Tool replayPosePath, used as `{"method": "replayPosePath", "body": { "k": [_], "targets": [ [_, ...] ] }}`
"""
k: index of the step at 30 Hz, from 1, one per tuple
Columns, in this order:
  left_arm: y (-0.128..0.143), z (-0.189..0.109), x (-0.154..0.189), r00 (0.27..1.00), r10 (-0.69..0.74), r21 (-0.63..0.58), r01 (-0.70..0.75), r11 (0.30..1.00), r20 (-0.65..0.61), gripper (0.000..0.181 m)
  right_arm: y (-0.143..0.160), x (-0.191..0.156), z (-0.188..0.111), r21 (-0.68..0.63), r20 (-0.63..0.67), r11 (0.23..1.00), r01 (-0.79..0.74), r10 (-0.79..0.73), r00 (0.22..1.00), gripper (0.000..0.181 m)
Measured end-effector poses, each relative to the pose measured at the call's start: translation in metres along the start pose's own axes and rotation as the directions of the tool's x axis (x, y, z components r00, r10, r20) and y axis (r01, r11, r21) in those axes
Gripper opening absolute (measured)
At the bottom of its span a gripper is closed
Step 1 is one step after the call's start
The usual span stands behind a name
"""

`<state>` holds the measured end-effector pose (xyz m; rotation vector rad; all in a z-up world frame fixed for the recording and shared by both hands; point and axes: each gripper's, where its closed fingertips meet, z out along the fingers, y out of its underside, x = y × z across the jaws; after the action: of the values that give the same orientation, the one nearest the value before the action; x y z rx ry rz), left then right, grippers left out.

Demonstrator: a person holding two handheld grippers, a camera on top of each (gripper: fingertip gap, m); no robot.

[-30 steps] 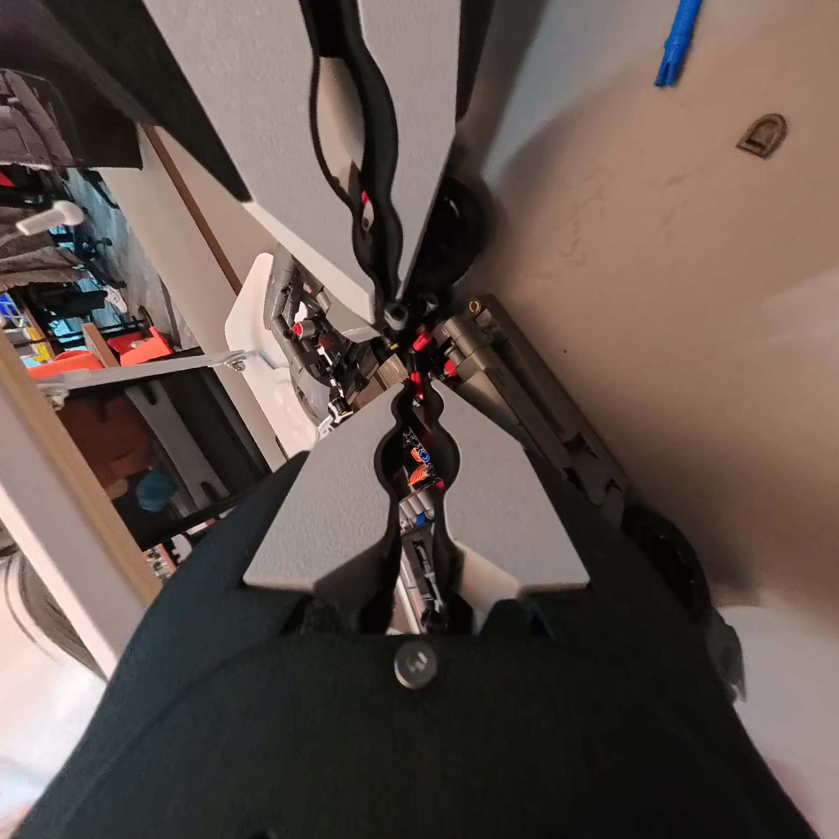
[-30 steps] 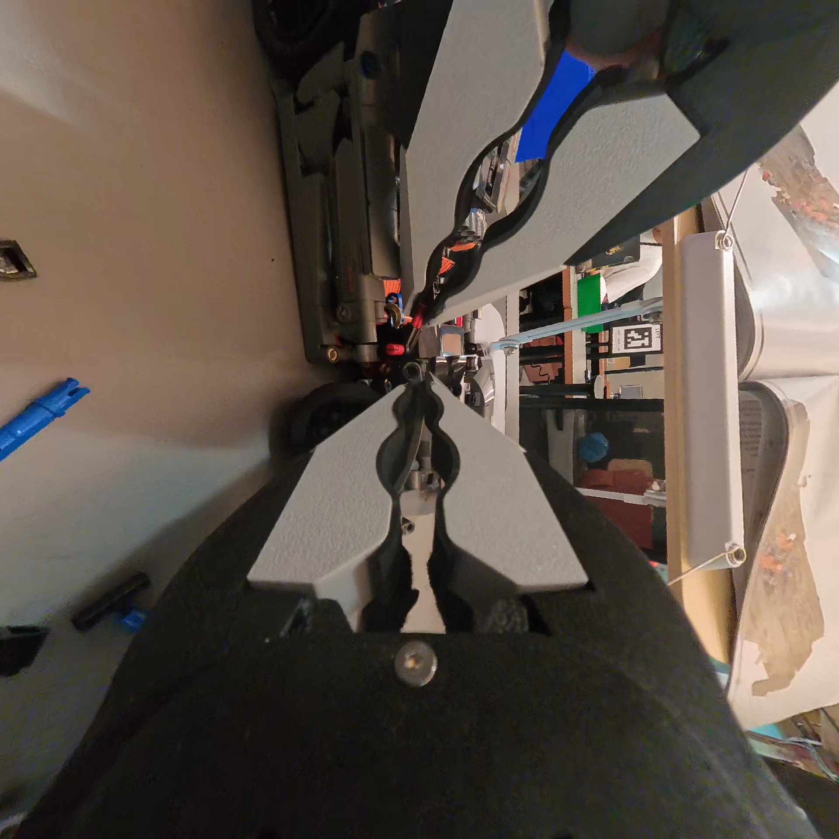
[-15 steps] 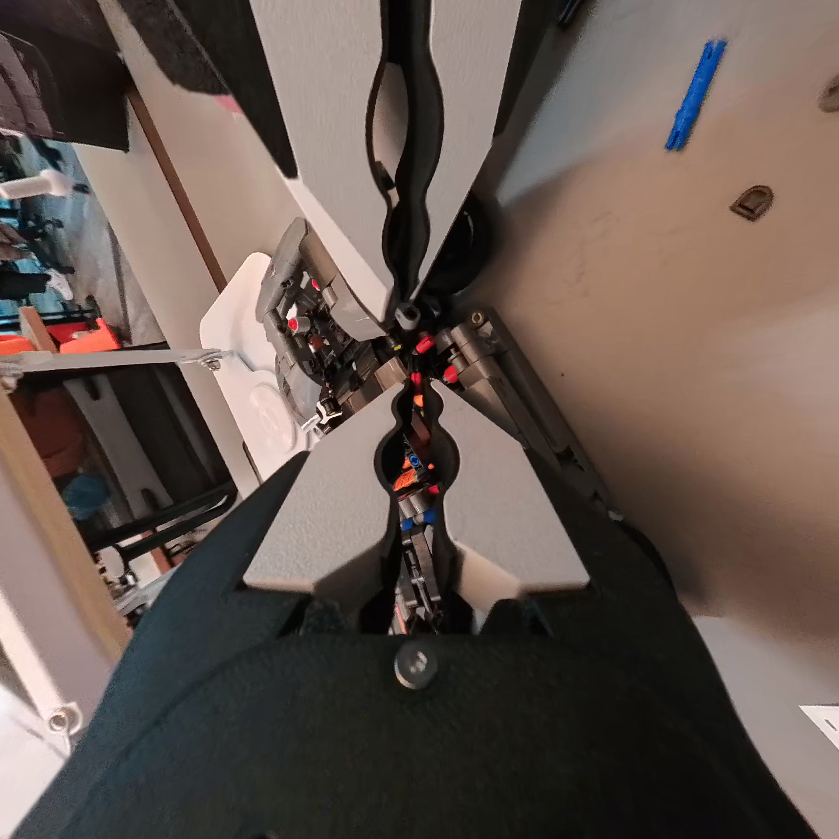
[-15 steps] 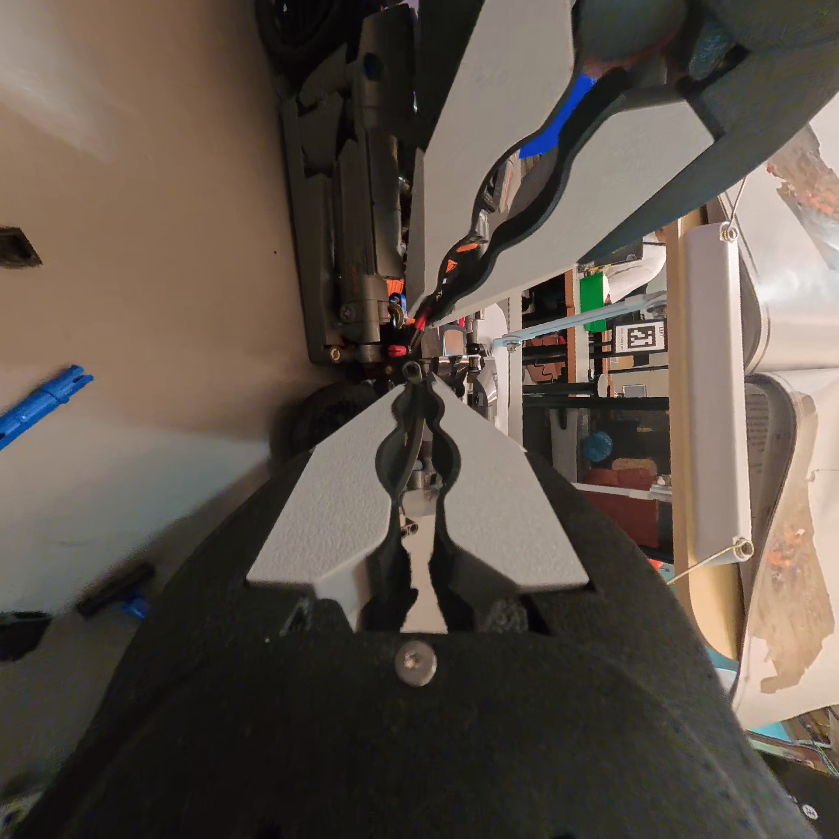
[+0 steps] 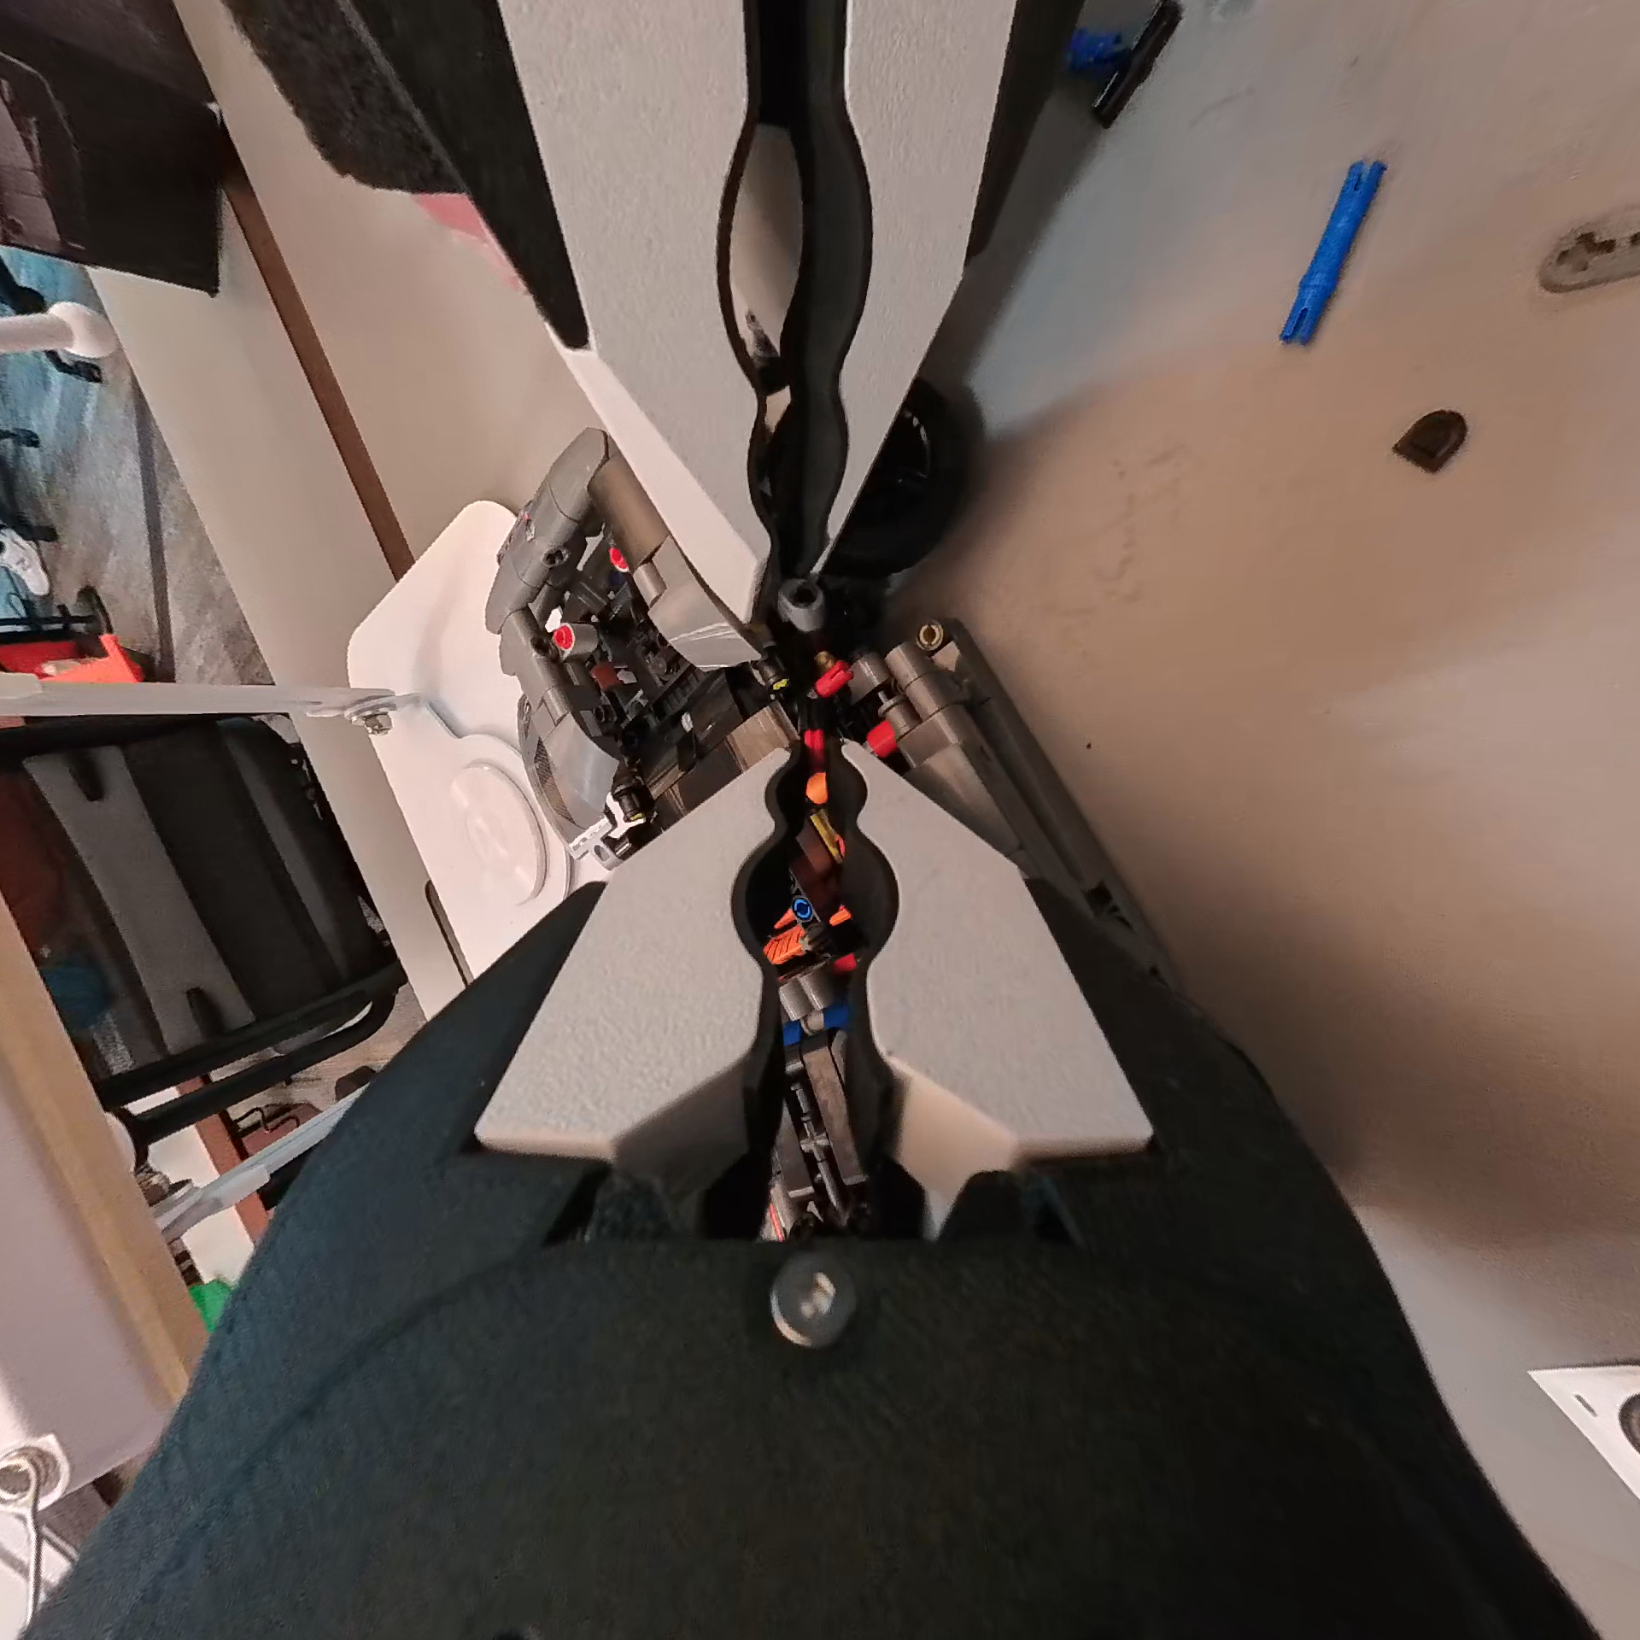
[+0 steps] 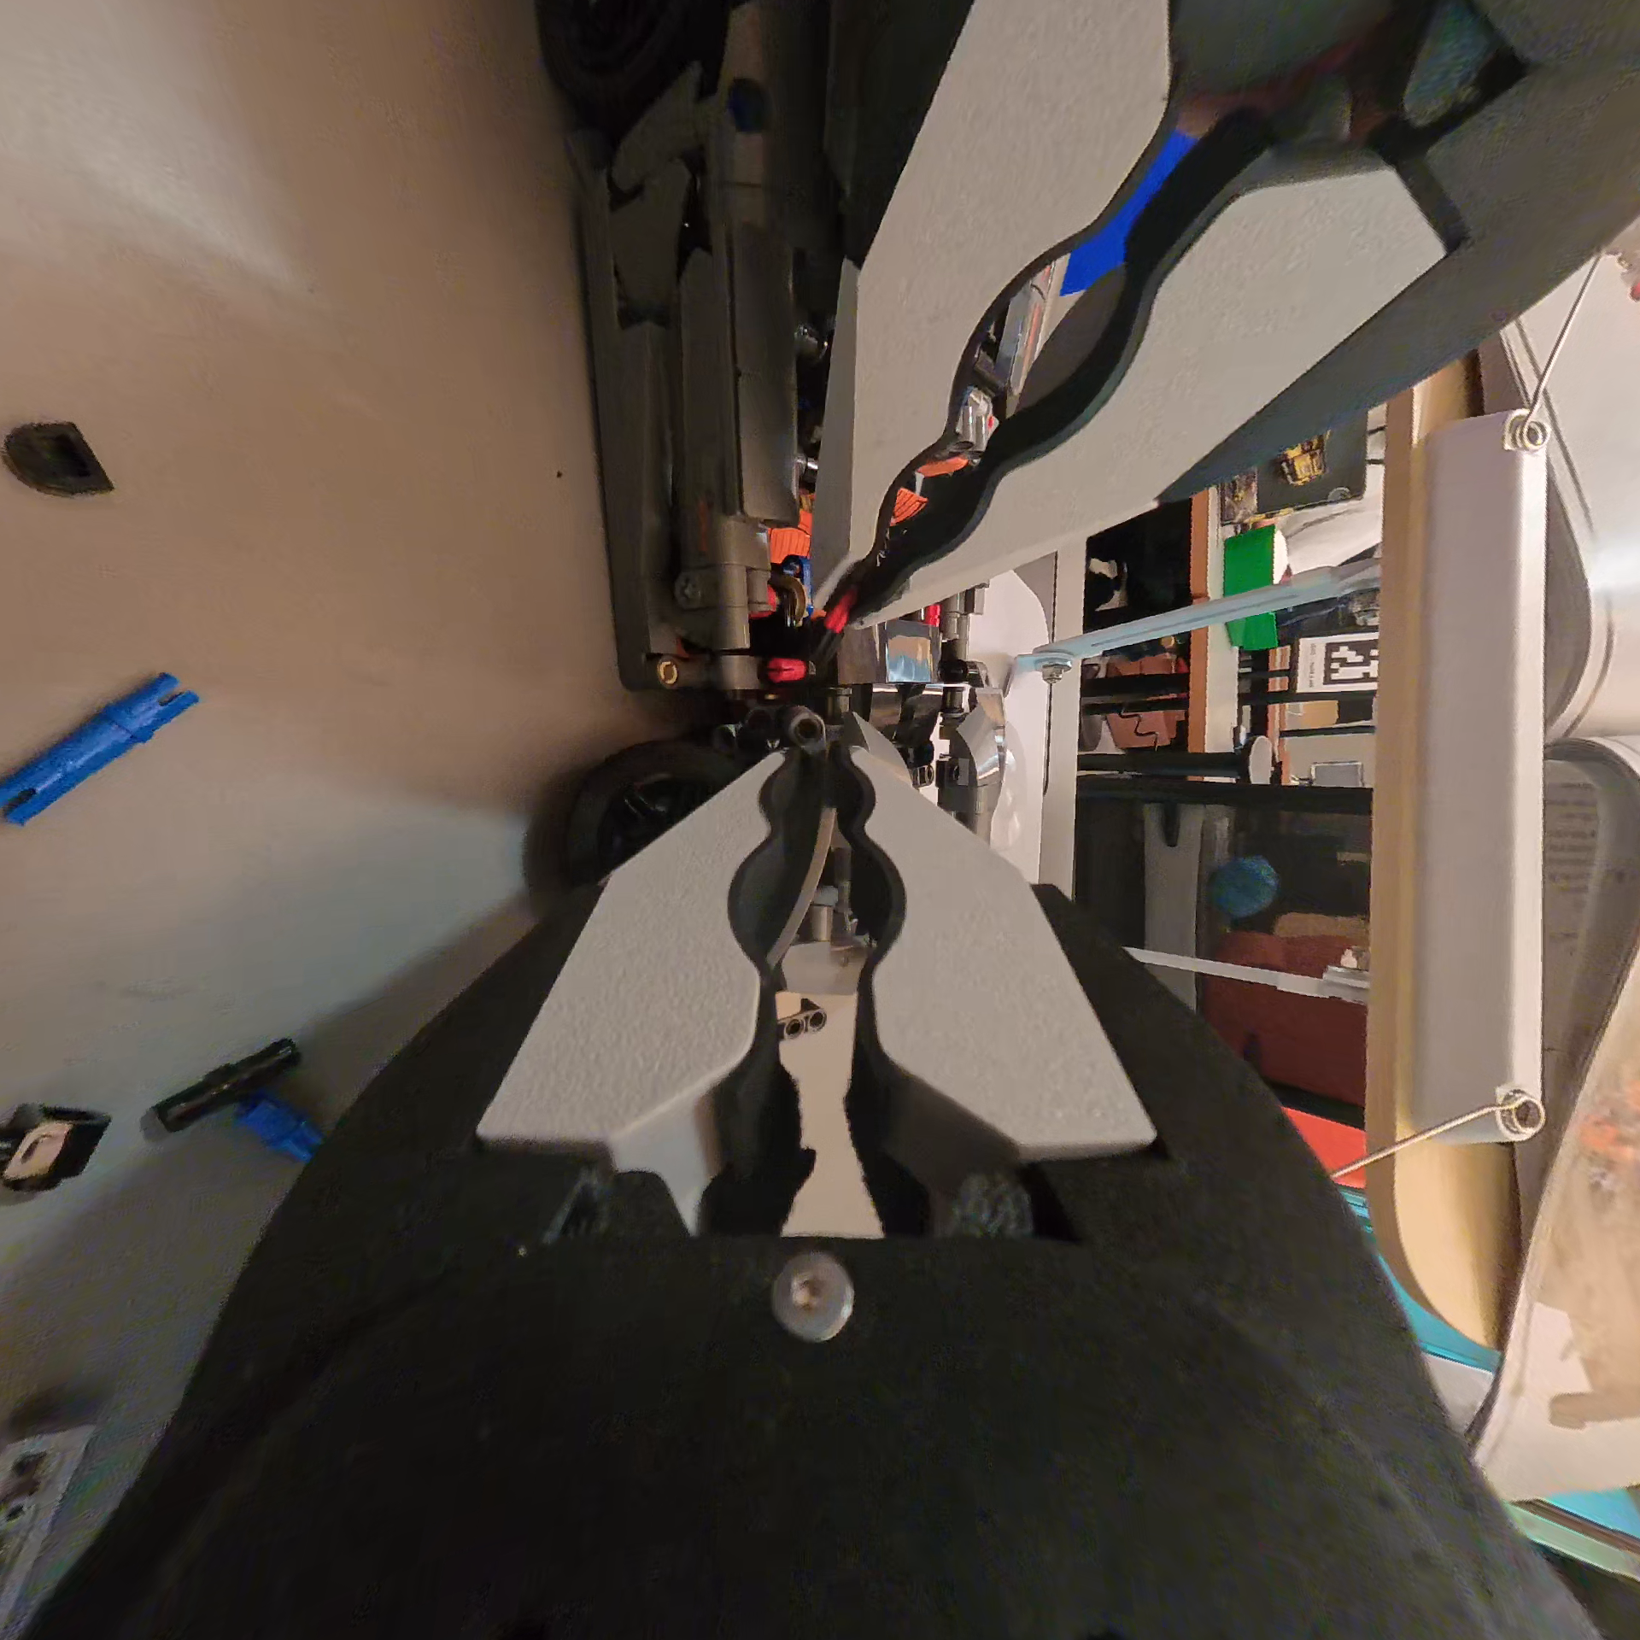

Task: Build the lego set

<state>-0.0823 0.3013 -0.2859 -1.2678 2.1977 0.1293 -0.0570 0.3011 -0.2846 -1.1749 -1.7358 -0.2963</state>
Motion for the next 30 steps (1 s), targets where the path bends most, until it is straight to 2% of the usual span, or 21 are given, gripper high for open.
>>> {"method": "replayPosePath", "body": {
  "k": [13, 16, 19, 24, 30],
  "targets": [
    [0.001, 0.000, 0.000, 1.000, -0.007, -0.004, 0.007, 1.000, -0.012, 0.001, -0.004, -0.001, -0.006, 0.025, 0.113, 0.998, -0.058, 0.054, 0.992, 0.015],
    [0.001, 0.000, 0.000, 1.000, -0.008, -0.005, 0.008, 1.000, -0.012, 0.001, -0.004, -0.001, -0.006, 0.021, 0.112, 0.998, -0.059, 0.056, 0.992, 0.006],
    [0.001, 0.000, 0.000, 1.000, -0.009, -0.005, 0.009, 1.000, -0.014, 0.001, -0.005, -0.003, -0.004, 0.029, 0.121, 0.997, -0.073, 0.069, 0.990, 0.006],
    [0.000, 0.000, 0.000, 0.999, -0.027, 0.008, 0.027, 1.000, -0.023, 0.001, -0.006, 0.008, -0.007, 0.014, 0.064, 0.998, -0.065, 0.064, 0.996, 0.004],
    [-0.004, 0.000, -0.002, 0.998, -0.058, 0.026, 0.059, 0.998, -0.033, 0.001, -0.004, 0.008, -0.005, -0.071, -0.039, 0.995, 0.074, -0.077, 0.996, 0.004]
  ]
}}
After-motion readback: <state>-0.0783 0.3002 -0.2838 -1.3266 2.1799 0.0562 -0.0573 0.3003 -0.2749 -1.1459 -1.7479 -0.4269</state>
